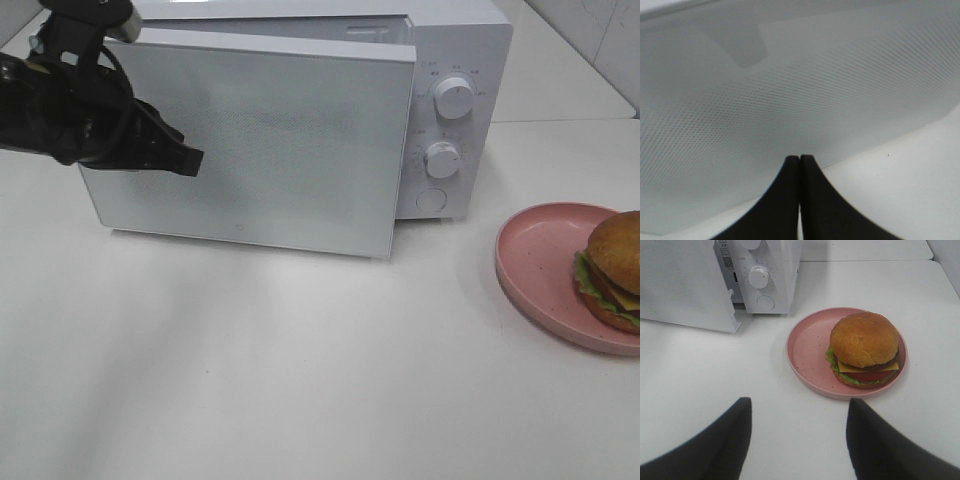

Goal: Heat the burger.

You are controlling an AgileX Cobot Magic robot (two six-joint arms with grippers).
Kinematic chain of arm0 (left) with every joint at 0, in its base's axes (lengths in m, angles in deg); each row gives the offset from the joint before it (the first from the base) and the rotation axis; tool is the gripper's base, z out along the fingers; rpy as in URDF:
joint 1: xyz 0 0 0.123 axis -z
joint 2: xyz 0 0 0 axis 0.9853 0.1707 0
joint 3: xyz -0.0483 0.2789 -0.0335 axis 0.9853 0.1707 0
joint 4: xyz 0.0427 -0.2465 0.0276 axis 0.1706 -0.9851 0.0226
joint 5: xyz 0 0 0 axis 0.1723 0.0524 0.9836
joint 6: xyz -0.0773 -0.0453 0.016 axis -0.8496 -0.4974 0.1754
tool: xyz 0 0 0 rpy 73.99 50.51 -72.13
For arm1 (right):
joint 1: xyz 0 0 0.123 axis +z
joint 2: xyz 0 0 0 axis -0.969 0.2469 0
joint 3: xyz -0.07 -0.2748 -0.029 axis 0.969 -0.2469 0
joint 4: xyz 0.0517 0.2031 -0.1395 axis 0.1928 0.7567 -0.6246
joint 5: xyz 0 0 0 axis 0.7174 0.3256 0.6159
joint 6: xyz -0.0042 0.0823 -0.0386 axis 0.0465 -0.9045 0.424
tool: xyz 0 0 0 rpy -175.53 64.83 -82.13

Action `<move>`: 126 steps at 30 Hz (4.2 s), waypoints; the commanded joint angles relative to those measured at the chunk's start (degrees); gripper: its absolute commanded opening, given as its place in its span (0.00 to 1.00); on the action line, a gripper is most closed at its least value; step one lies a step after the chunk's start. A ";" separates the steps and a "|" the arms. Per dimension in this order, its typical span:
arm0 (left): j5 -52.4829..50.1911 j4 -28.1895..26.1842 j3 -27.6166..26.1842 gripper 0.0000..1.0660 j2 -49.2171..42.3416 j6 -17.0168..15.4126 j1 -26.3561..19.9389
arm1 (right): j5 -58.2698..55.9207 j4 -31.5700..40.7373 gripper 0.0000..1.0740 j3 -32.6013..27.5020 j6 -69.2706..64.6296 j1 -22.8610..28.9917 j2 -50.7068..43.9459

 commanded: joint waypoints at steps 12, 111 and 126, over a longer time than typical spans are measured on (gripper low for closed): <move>-2.52 -0.46 -12.55 0.00 11.57 -0.11 4.81 | 0.69 -0.23 0.51 -0.11 0.00 -0.29 -0.92; 68.58 35.01 -40.28 0.00 14.73 -31.40 9.74 | 0.69 -0.23 0.51 -0.11 0.00 -0.29 -0.92; 69.16 30.65 -30.31 0.00 5.39 -36.33 -10.03 | 0.69 -0.23 0.51 -0.11 0.00 -0.29 -0.92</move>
